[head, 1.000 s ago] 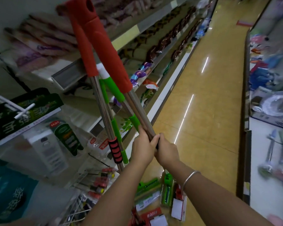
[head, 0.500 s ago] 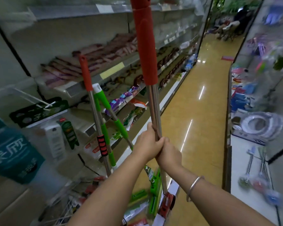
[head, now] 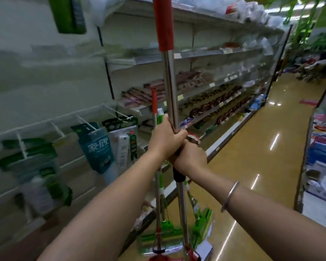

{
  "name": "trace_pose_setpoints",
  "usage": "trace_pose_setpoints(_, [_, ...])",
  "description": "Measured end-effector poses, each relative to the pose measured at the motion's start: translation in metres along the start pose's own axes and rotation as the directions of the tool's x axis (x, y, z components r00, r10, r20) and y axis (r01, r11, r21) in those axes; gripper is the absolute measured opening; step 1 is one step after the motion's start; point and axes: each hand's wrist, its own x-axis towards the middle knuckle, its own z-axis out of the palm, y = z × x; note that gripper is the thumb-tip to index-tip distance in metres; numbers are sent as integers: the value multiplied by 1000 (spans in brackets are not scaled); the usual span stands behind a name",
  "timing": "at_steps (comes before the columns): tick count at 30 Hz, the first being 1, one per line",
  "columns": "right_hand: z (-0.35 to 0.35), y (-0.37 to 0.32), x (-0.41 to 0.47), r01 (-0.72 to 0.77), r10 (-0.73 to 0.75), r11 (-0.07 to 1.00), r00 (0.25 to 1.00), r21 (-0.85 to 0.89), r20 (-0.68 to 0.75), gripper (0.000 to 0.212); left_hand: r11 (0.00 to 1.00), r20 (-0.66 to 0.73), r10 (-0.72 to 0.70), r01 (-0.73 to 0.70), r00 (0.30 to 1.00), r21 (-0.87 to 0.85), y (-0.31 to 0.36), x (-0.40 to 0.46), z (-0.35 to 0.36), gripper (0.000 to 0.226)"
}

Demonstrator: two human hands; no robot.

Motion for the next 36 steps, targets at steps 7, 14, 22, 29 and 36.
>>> trace_pose_setpoints(7, [28, -142, -80, 246, -317, 864, 943, 438, 97, 21, 997, -234, -29, 44, 972, 59, -31, -98, -149, 26])
trace_pose_setpoints(14, [59, -297, -145, 386, -730, 555, 650, 737, 209, 40, 962, -467, -69, 182, 881, 201, -61, -198, -308, 24])
trace_pose_setpoints(22, [53, -476, -190, 389, -838, 541, 183, 745, 513, 27, 891, -643, -138, 378, 753, 252, -102, -304, -462, 36])
trace_pose_setpoints(29, [22, -661, -249, -10, -981, 0, 193, 1000, 2, 28, 810, -783, -216, 555, 584, 191, -142, -383, -598, 27])
trace_pose_setpoints(36, [35, -795, -321, 154, -912, -199, 332, 968, -240, 24, 823, -837, -211, 553, 506, 127, -170, -442, -702, 26])
